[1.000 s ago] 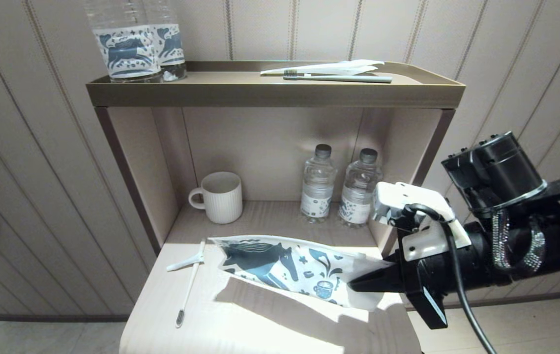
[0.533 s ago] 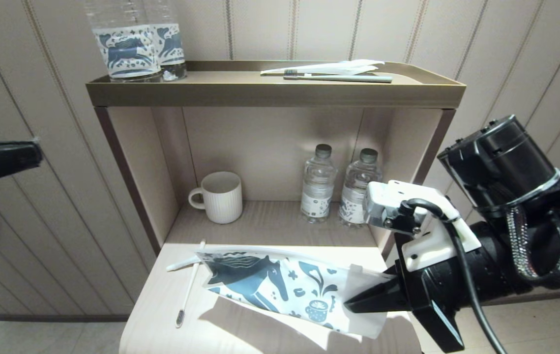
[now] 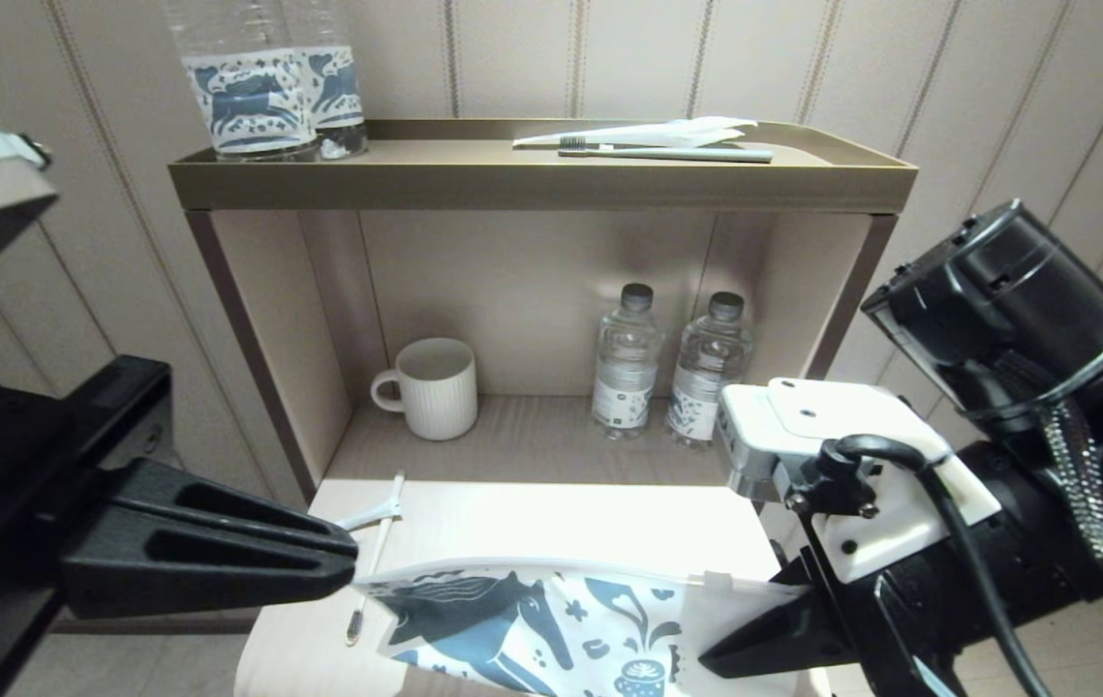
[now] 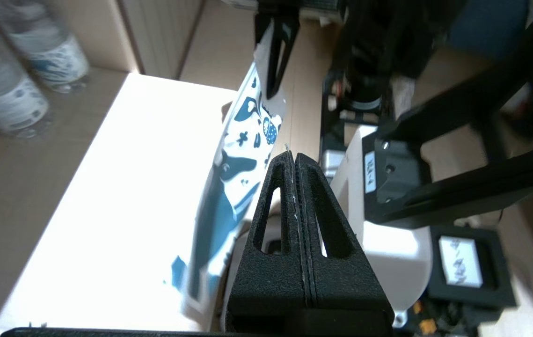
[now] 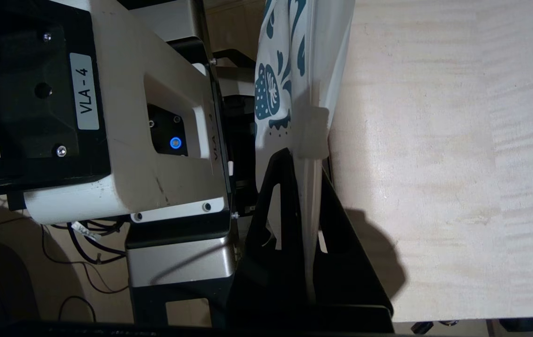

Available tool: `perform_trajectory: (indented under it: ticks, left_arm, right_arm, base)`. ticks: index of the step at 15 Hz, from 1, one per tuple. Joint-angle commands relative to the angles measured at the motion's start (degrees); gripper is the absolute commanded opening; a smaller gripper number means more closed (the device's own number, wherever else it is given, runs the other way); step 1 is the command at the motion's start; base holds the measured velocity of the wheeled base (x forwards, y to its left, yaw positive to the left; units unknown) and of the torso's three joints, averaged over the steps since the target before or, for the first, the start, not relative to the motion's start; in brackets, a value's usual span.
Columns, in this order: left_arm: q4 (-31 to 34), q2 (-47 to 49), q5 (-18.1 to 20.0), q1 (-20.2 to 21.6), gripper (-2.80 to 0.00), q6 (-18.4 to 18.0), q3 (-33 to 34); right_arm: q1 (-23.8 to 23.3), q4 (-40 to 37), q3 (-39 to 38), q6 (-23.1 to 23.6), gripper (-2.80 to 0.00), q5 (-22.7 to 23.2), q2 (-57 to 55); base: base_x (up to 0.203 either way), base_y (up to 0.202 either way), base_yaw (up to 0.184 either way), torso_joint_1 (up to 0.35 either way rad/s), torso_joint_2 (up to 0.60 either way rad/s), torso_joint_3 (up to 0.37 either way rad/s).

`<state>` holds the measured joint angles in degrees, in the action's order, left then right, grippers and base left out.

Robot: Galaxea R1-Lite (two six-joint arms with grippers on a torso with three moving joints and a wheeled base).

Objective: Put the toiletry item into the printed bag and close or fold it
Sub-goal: Open the storage bag

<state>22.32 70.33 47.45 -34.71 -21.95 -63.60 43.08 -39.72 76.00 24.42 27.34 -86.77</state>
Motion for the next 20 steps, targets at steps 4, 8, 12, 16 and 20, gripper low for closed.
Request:
perform_trajectory:
  ticks: [4,8,12,16,20]
  left_arm:
    - [-4.53,7.06,-3.1,-7.38,-2.8,-3.2,-1.12]
    - [-11.69,10.31,0.89,-5.76,-2.8,-1.22,0.7]
    - [-14.59,12.78,3.79,-5.46,-2.8,0.33,0.53]
    - [-14.94,12.99,3.97,-5.47,-2.8,0.95,-0.82]
    - [-15.02,12.91,4.67,-5.55,-2.8,1.03,-0.91]
  right_arm:
    - [0.51,-0.1,0.91,0.77,-2.8,0.25,-2.28]
    - [0.59,3.83,0.79,-0.1,-2.8,3.48,-1.64]
    - [2.54,5.0,1.09,-2.17,-2.8,7.56,-0.51]
    - [2.62,5.0,1.17,-2.36,-2.8,7.72,-0.4]
    - [2.35,5.09,0.81,-2.36,-2.8,8.6,-0.33]
  base:
    - [0.0,0.0,0.0,0.0,0.0,0.0]
    - [0.0,0.0,0.0,0.0,0.0,0.0]
    - [0.0,0.0,0.0,0.0,0.0,0.0]
    - [0.0,0.0,0.0,0.0,0.0,0.0]
    - [0.0,0.0,0.0,0.0,0.0,0.0]
